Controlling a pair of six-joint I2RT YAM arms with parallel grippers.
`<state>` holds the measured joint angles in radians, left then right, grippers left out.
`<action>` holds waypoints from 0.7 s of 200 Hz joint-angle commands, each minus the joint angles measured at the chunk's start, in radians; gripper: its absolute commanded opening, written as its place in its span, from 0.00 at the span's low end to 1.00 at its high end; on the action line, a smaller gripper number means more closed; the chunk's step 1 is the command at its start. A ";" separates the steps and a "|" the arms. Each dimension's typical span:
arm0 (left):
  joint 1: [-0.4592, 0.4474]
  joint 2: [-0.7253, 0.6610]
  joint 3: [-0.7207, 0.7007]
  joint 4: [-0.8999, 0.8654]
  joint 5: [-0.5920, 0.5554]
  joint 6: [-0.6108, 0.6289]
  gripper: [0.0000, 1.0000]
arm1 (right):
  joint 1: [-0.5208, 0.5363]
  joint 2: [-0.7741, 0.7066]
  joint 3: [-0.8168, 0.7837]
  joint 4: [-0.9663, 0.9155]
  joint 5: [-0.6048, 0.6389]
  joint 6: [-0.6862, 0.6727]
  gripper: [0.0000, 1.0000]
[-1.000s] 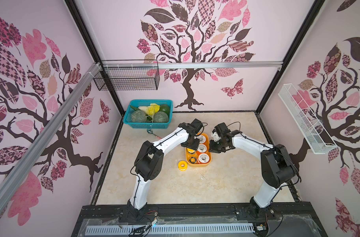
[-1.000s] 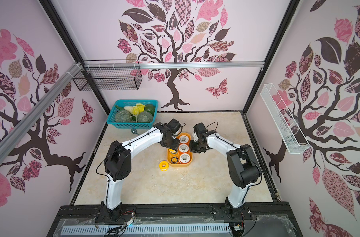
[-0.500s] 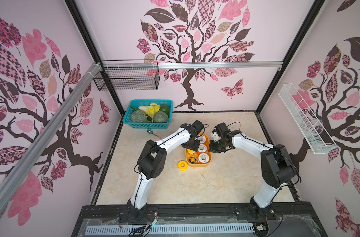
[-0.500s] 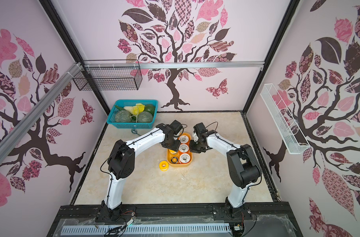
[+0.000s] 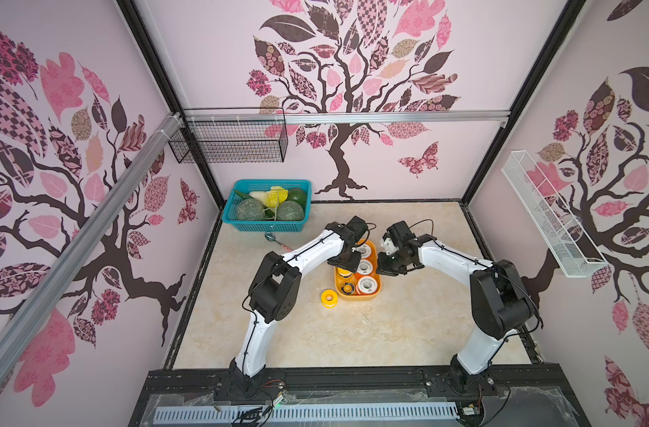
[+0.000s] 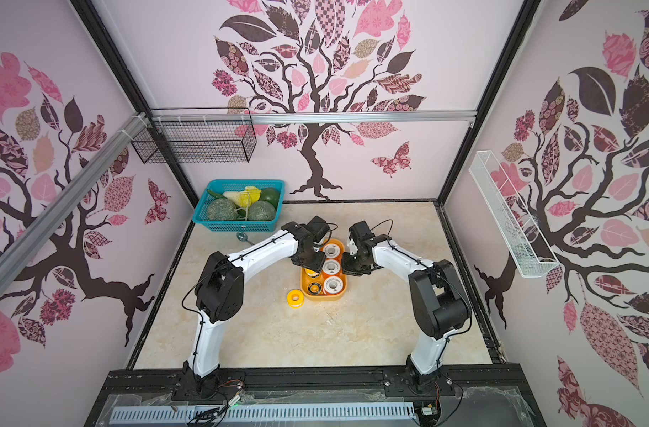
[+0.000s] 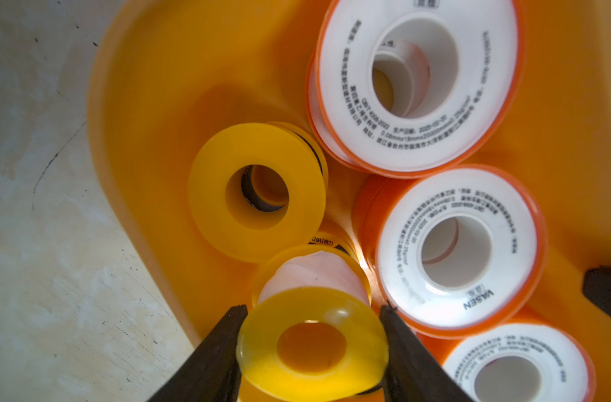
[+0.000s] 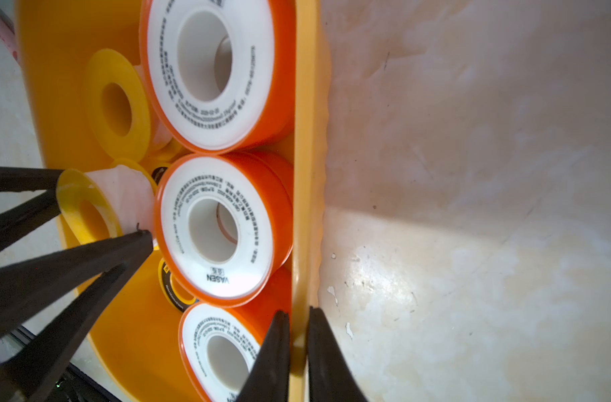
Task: Put the sealing tape into the storage box
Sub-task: Place the sealing tape in the storage box.
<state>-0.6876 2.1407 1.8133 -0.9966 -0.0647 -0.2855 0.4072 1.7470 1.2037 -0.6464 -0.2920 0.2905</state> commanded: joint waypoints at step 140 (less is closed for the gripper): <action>0.003 -0.036 0.009 -0.016 -0.038 0.012 0.59 | 0.004 -0.023 0.046 -0.007 -0.006 -0.010 0.16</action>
<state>-0.6872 2.1403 1.8141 -0.9974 -0.0761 -0.2825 0.4072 1.7470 1.2041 -0.6464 -0.2924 0.2905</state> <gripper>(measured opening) 0.593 0.159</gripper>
